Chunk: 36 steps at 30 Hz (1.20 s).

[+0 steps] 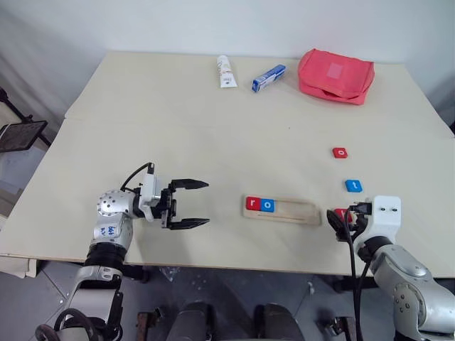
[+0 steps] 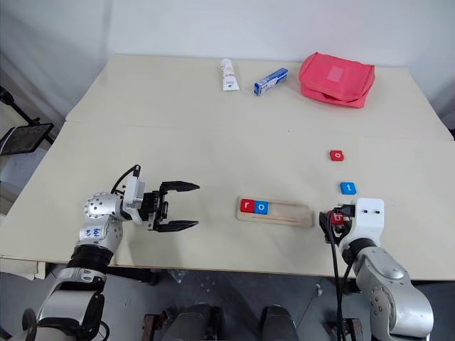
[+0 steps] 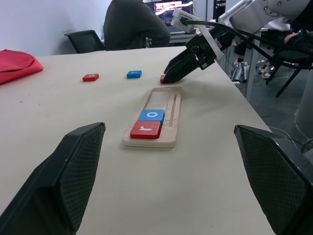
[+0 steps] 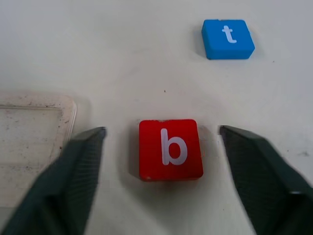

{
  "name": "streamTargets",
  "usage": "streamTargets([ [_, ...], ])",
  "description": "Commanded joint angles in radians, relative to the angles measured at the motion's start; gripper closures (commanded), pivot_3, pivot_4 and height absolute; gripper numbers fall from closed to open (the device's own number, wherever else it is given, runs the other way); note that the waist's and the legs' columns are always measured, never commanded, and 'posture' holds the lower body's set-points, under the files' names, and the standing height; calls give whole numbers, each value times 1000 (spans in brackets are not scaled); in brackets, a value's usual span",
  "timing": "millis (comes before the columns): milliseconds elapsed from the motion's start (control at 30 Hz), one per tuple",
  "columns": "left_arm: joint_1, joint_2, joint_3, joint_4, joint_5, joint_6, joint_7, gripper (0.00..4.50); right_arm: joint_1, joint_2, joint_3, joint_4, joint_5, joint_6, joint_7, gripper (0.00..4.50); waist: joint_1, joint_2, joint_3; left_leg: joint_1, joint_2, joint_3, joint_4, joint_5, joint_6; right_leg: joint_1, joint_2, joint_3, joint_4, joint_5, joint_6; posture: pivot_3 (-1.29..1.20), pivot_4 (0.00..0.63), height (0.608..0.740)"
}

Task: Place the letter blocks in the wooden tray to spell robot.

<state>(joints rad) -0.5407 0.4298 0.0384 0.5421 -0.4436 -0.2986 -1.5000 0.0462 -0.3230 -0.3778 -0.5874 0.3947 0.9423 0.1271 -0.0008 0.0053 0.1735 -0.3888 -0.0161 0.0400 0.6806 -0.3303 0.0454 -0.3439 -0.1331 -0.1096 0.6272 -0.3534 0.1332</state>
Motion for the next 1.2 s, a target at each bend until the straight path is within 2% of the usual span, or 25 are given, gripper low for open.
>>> streamTargets([
  [33, 6, 9, 9, -41, -18, 3, -26, 0, 2, -39, -41, -55, 34, -6, 40, 55, 0, 0, 0, 0, 0, 0, 0, 0, 0, 0, 0, 0, 0, 0, 0, 0, 150, 740],
  [67, 7, 9, 9, -42, -19, 4, -26, 0, 4, -73, -45, -64, 50, -6, 75, 55, 0, 0, 0, 0, 0, 0, 0, 0, 0, 0, 0, 0, 0, 0, 0, 0, 150, 740],
  [200, 6, 4, 7, -40, -17, 6, -24, 0, 17, -350, -61, -25, 102, -42, 352, 55, 1, 1, 1, 0, -1, 0, 0, 0, 1, 1, -1, 1, -1, 0, 0, 0, 150, 740],
  [333, -7, -4, 4, -16, -13, -1, -32, 0, 35, -604, -14, 99, 82, -184, 650, 55, 1, 0, 1, 0, 0, 0, 0, 0, 1, 3, 0, -1, -3, 0, 0, 0, 150, 740],
  [467, -15, -6, 4, 0, -14, -7, -41, 0, -27, -751, 64, 277, 35, -338, 842, 55, 1, -1, 1, 0, -1, 0, 1, 0, 2, 3, -1, -1, -5, 0, 1, 0, 150, 740],
  [567, -19, -11, 3, 8, -12, -15, -41, 0, -132, -821, 176, 456, -47, -495, 971, 55, 1, -1, 2, 0, 0, 0, 1, 0, 2, 3, -1, -2, -5, 0, 1, 0, 150, 740],
  [667, -9, -18, 4, -5, -13, -23, -28, 0, -295, -830, 326, 666, -156, -653, 1080, 55, -1, -1, 2, 0, 0, 1, 2, 0, 2, 4, -1, -3, -6, 1, 1, 0, 150, 740],
  [733, -1, -19, 5, -14, -13, -27, -21, 0, -359, -818, 379, 741, -190, -694, 1126, 55, -1, -1, 2, 0, 0, 1, 2, 0, 1, 3, -1, -4, -6, 1, 1, 0, 150, 740],
  [1000, 55, -14, 16, -96, -18, -14, 19, 0, -481, -761, 499, 909, -290, -828, 1210, 55, 1, -2, 2, -2, 1, -1, 2, 0, 1, 3, -3, -10, -5, 1, 1, 0, 150, 740],
  [1100, 75, -11, 19, -124, -19, -7, 32, 0, -495, -746, 511, 924, -300, -811, 1219, 600, 1, -2, 2, -2, 1, -1, 2, 0, 1, 3, -3, -11, -5, 1, 1, 0, 150, 740],
  [1200, 84, -8, 19, -138, -20, -1, 41, 0, -496, -745, 513, 928, -313, -817, 1218, 1589, 1, -2, 2, -2, 1, -1, 2, 0, 1, 3, -3, -11, -5, 1, 1, 0, 150, 740],
])
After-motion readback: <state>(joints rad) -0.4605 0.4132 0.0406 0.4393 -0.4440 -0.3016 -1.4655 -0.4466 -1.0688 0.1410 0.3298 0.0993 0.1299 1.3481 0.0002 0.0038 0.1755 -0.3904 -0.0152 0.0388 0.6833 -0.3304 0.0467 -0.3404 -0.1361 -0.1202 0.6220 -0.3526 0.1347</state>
